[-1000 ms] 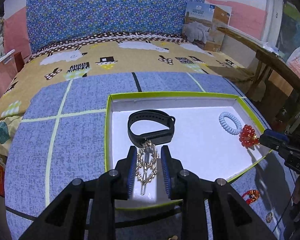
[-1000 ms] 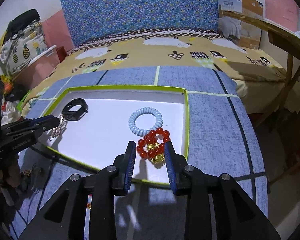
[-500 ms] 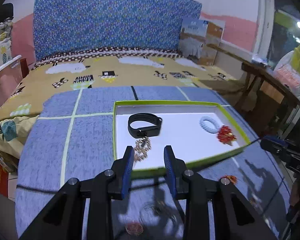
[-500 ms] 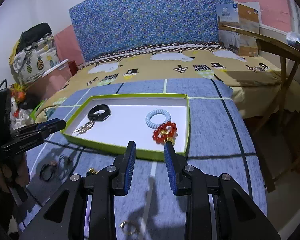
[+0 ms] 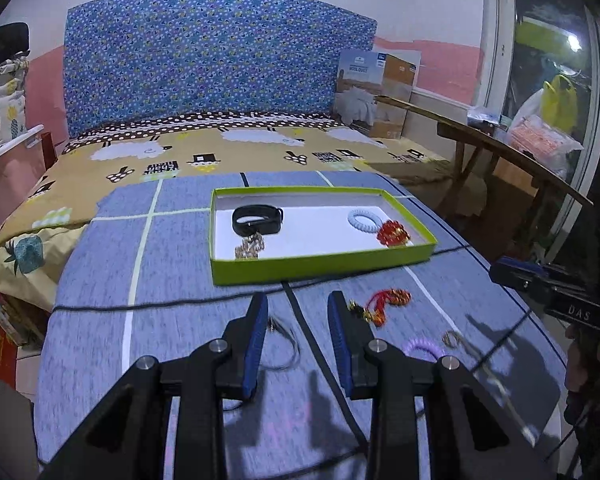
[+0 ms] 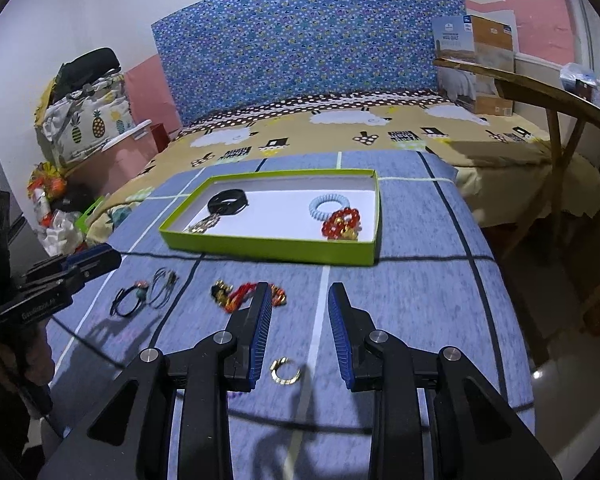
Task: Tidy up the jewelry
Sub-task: 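Grasp the purple spiral hair tie with the right tool while the left tool grasps the grey elastic hair tie, then carry the purple and grey hair ties over the green box with both tools, then open both tools to drop the hair ties into the green box, then move the left tool to the black cord bracelet while the right tool reaches the red tassel keychain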
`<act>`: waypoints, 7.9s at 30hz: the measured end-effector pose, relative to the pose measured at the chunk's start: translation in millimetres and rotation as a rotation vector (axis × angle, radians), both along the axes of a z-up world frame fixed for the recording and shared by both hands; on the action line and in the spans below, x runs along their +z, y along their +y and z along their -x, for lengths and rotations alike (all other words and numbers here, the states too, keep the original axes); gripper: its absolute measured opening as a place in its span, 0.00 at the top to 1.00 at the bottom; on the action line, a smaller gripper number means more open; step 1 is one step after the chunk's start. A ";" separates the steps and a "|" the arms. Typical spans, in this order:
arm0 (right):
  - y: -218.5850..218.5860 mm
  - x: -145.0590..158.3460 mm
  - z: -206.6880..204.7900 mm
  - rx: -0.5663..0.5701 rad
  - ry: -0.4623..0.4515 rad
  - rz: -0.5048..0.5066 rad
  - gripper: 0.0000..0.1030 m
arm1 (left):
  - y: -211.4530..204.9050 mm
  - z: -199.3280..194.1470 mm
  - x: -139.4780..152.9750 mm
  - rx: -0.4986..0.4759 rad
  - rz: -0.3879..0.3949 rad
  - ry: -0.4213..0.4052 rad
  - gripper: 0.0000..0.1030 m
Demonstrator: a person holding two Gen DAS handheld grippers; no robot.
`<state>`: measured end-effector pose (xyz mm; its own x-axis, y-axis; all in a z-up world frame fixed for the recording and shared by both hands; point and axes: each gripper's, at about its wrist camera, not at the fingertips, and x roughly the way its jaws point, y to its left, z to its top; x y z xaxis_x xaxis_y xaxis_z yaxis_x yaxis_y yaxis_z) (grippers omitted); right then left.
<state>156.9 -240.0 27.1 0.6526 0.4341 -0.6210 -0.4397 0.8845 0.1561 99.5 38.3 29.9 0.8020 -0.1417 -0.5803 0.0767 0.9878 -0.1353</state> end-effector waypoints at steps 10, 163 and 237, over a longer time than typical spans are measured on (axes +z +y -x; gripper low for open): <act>-2.3 -9.9 26.7 0.025 0.021 -0.022 0.71 | 5.1 39.0 -12.2 0.014 0.022 0.018 0.69; 82.0 -36.1 -140.6 0.118 0.115 0.182 0.76 | -11.7 -140.7 -33.2 -0.095 -0.019 0.160 0.75; 53.8 -43.0 -27.2 0.176 0.060 0.192 0.68 | 29.3 -8.8 -55.8 0.064 -0.089 0.195 0.63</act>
